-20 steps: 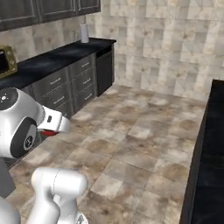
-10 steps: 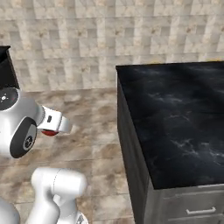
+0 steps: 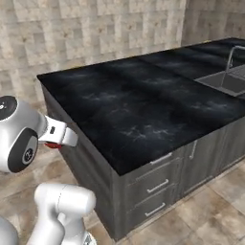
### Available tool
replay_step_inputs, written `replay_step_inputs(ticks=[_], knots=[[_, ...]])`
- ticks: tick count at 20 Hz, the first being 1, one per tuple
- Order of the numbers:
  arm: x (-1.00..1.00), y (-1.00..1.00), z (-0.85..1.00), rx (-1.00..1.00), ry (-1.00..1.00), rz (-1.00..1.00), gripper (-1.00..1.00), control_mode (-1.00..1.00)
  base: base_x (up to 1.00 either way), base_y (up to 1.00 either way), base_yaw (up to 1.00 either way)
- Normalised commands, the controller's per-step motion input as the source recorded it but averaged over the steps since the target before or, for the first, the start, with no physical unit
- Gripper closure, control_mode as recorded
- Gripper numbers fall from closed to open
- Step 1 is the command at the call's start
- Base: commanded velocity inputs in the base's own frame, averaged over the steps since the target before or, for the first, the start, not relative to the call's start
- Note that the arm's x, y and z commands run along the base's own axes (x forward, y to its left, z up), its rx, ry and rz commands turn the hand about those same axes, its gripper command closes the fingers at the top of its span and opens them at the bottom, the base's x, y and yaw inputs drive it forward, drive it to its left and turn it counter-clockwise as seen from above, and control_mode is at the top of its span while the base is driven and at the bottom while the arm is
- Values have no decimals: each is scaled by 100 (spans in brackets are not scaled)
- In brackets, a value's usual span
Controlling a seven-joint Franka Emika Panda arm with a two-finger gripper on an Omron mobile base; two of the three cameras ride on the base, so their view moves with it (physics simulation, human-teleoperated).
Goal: Grab the garlic and onion from the fridge, place them in the blender, close the lid, and turn on the blender to create a marinade.
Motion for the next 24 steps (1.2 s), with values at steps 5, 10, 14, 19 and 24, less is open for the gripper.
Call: replay_step_inputs(ticks=[5,10,14,19,24], knots=[[0,0,0,0,0,0,100,100,8,-100,-40],[0,0,0,0,0,0,100,100,27,-100,-35],[0,0,0,0,0,0,100,100,22,-64,-66],[0,0,0,0,0,0,100,100,14,-30,-80],[0,0,0,0,0,0,100,100,32,-9,-77]])
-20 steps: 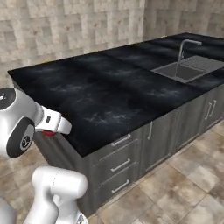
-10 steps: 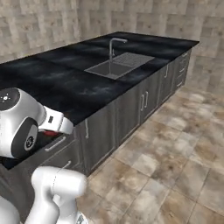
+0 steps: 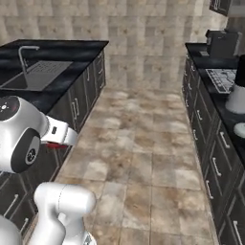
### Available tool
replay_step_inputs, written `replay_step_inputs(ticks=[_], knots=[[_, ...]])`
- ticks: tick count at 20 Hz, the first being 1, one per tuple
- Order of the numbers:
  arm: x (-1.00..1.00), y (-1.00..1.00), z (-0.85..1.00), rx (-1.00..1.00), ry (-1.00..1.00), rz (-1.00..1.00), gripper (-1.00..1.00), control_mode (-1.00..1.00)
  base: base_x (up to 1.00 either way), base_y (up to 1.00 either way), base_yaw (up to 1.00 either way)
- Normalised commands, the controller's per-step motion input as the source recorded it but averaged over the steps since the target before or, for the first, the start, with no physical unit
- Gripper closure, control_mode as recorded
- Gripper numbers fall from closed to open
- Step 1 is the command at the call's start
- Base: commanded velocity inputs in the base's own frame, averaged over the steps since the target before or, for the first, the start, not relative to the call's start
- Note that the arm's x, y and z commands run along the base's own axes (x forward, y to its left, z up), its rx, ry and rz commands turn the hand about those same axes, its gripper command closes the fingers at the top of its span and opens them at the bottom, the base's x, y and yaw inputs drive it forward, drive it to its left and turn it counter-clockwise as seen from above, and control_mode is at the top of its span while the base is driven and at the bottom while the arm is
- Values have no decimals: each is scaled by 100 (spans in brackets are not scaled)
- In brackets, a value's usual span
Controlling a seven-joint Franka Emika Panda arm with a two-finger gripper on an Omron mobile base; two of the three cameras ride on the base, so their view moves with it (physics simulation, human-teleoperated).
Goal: Grab the garlic and onion from the fridge, place them in the blender, close the lid, and turn on the blender to create a marinade.
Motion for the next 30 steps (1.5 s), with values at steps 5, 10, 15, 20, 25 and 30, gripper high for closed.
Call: replay_step_inputs(ticks=[5,10,15,20,25,30], knots=[[0,0,0,0,0,0,100,100,61,0,-65],[0,0,0,0,0,0,100,100,82,10,-68],[0,0,0,0,0,0,100,100,82,31,-69],[0,0,0,0,0,0,100,100,98,55,-62],[0,0,0,0,0,0,100,100,100,57,-58],[0,0,0,0,0,0,100,100,100,49,-57]])
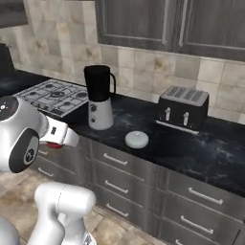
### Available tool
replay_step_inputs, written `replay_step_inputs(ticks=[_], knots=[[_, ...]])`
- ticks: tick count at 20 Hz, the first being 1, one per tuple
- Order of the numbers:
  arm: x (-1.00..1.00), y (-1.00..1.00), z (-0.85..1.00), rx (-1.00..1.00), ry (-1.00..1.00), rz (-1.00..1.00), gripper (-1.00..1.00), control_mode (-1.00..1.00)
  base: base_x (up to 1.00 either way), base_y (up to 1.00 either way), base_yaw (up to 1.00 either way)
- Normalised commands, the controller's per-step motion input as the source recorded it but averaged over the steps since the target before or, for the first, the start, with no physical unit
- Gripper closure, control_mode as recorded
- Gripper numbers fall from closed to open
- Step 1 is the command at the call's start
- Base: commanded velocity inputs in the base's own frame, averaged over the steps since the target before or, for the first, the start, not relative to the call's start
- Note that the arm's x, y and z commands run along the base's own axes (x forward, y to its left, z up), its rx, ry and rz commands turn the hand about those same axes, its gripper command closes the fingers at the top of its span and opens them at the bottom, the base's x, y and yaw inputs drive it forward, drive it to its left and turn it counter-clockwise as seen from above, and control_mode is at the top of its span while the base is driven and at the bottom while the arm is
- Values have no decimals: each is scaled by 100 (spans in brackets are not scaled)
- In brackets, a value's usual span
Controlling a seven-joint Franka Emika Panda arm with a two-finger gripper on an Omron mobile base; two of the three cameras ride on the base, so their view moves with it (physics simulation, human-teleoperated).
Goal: Grab the garlic and onion from the fridge, place them in the blender, close the lid, and turn on the blender to create a marinade.
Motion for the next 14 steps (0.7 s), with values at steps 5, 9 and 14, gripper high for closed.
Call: replay_step_inputs(ticks=[5,9,14], knots=[[0,0,0,0,0,0,100,100,93,57,-54],[0,0,0,0,0,0,100,100,73,66,-49],[0,0,0,0,0,0,100,100,44,30,-33]])
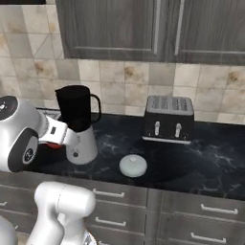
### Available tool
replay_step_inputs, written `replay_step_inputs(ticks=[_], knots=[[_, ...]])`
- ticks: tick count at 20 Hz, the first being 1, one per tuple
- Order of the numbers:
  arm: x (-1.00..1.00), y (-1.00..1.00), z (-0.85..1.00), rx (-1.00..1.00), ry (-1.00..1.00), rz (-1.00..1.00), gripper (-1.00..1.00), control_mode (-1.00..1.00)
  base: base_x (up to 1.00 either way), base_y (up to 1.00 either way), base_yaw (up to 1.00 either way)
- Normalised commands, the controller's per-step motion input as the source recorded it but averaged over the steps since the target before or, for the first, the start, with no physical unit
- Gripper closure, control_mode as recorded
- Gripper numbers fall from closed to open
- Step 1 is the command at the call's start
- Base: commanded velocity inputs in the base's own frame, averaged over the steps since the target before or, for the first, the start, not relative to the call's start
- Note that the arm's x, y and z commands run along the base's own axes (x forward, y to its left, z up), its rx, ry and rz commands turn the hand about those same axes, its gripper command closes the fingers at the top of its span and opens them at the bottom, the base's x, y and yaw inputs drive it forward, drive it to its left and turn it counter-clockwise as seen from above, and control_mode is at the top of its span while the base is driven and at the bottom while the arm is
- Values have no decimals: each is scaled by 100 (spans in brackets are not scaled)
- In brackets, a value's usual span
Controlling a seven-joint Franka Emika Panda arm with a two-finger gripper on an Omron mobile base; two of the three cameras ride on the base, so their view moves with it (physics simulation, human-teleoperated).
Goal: Grab the garlic and onion from the fridge, place them in the blender, close the lid, and turn on the blender to create a marinade.
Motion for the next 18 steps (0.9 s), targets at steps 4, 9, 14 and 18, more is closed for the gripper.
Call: replay_step_inputs(ticks=[4,9,14,18], knots=[[0,0,0,0,0,0,100,100,34,2,-13],[20,1,56,0,1,-4,100,-100,9,9,-4],[23,4,100,0,0,-1,100,-100,0,0,0],[49,33,76,0,-1,-4,100,-100,0,0,0]])
